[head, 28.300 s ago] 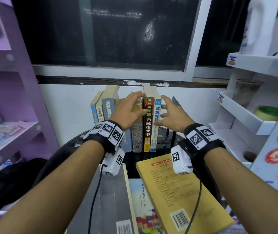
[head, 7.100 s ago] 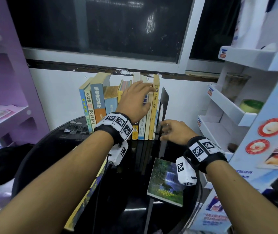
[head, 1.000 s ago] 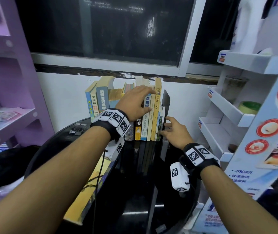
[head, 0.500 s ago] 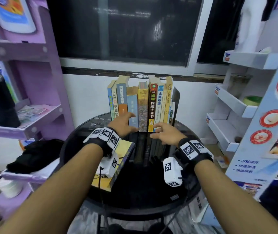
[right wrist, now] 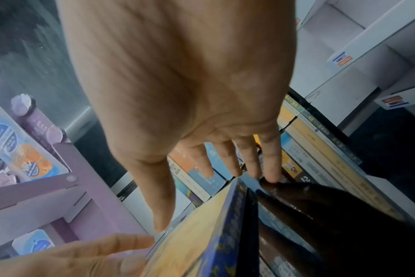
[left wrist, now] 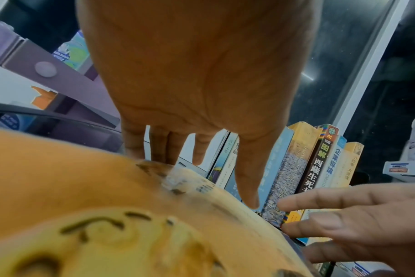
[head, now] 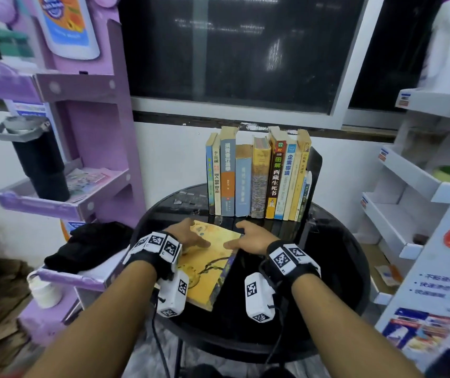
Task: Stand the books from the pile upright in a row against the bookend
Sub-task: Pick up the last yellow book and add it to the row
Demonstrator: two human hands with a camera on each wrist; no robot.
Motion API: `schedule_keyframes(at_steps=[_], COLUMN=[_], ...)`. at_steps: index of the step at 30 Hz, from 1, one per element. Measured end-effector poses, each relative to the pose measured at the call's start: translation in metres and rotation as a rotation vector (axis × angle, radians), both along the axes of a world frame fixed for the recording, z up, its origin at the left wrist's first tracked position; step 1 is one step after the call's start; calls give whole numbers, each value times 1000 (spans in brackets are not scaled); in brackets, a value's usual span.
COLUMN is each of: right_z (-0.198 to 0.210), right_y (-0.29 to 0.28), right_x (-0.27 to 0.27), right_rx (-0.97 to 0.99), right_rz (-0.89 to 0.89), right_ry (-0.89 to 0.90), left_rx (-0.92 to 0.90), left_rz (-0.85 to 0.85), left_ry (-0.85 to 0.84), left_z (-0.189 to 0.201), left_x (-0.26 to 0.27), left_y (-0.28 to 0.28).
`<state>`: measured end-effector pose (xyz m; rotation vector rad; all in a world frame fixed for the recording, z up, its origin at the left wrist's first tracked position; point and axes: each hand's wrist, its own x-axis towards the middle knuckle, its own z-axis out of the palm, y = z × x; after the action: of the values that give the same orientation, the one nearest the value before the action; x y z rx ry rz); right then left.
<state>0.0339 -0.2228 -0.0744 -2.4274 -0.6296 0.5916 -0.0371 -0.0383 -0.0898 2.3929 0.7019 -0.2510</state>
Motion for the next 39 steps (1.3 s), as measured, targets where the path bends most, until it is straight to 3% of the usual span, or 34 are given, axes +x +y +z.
schedule_keyframes(at_steps=[5, 8, 17, 21, 27, 39], right_z=[-8, -11, -5, -2, 0, 38], right_y=[9, 11, 6, 5, -7, -44], right_x=[6, 9, 11, 8, 8, 19], right_rx=[-100, -165, -161, -14, 123, 445], right_rz=[-25, -28, -65, -91, -100, -113], right_ry=[-61, -141, -158, -38, -57, -9], left_rx=[121, 115, 72, 58, -67, -401], left_rz=[-40, -48, -60, -102, -86, -17], left_ry=[16, 4, 7, 26, 17, -311], left_z=[-2, -1, 6, 11, 21, 47], left_x=[-1, 1, 5, 3, 0, 21], left_y=[0, 0, -4, -5, 3, -13])
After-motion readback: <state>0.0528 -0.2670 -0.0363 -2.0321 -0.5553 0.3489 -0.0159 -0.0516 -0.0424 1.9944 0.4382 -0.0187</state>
